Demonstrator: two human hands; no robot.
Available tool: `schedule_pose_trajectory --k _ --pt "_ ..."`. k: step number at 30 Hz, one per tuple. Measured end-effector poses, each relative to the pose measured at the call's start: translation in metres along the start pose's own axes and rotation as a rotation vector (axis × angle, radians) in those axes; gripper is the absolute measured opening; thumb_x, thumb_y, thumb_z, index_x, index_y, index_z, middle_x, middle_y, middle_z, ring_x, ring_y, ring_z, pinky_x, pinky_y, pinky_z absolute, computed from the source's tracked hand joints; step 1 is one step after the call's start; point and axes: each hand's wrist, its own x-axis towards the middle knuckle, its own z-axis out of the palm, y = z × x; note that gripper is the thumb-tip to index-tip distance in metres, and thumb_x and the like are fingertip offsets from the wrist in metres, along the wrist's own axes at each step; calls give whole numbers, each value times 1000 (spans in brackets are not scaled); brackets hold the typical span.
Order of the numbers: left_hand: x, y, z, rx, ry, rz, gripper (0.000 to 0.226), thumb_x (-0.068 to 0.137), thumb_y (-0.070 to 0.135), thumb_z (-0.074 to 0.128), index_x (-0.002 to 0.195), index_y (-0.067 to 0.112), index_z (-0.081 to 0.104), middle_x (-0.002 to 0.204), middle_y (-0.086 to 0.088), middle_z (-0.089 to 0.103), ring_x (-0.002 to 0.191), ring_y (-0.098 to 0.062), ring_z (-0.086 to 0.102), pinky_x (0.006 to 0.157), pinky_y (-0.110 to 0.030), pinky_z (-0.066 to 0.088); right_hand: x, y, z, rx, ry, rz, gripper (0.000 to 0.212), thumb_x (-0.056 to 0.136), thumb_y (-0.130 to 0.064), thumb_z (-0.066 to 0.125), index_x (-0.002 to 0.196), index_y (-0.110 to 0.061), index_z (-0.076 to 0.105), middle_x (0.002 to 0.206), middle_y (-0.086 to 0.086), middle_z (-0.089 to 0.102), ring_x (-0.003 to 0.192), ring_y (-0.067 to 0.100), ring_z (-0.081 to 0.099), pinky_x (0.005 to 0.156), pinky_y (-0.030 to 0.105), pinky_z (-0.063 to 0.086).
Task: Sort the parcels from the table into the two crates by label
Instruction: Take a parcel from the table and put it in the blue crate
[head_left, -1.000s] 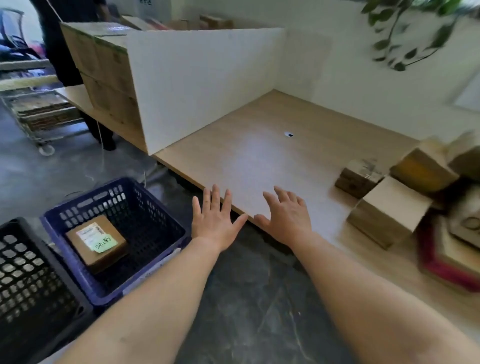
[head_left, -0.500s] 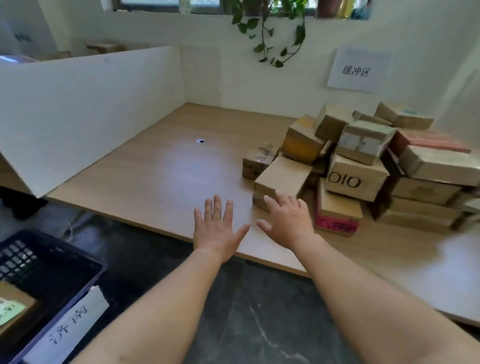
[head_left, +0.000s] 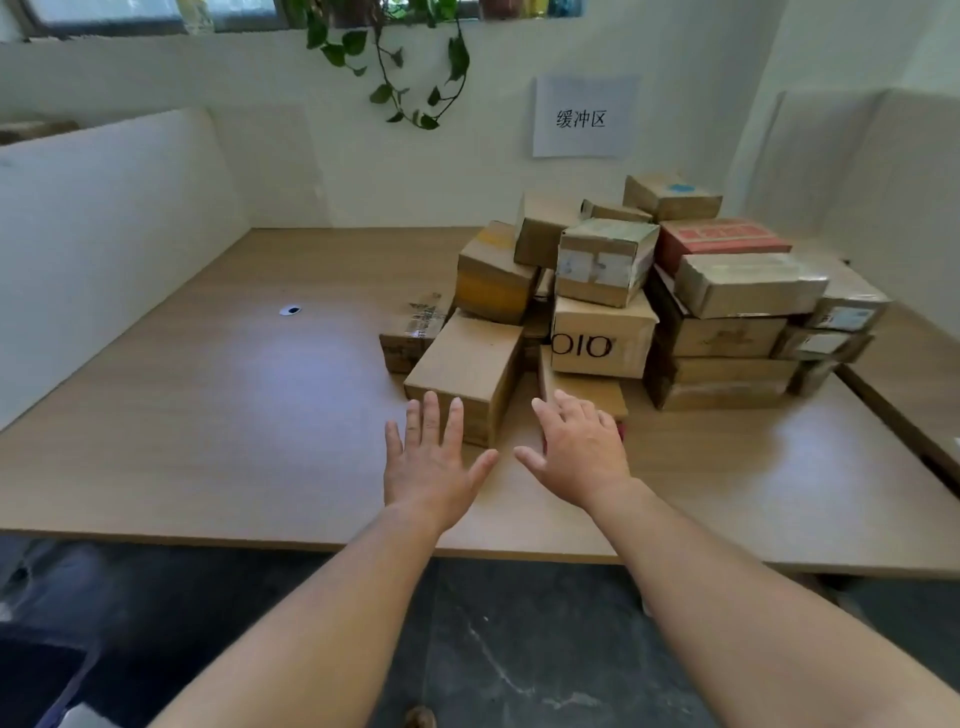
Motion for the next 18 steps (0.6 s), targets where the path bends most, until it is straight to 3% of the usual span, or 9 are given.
schedule_pose_trajectory --k 11,18 --pt "100 -36 -4 -193 2 22 80 95 66 16 154 22 -13 161 -10 -18 149 -27 -15 122 -45 1 84 -13 17 159 -97 115 74 97 -53 43 154 -14 15 159 6 21 146 21 21 112 41 34" --pt "166 -78 3 -277 -53 21 79 96 64 21 154 21 -12 161 -10 -17 150 -26 -11 120 -42 3 147 -41 41 254 -170 282 84 95 -57 44 154 -10 6 157 13 25 141 26 31 111 41 36"
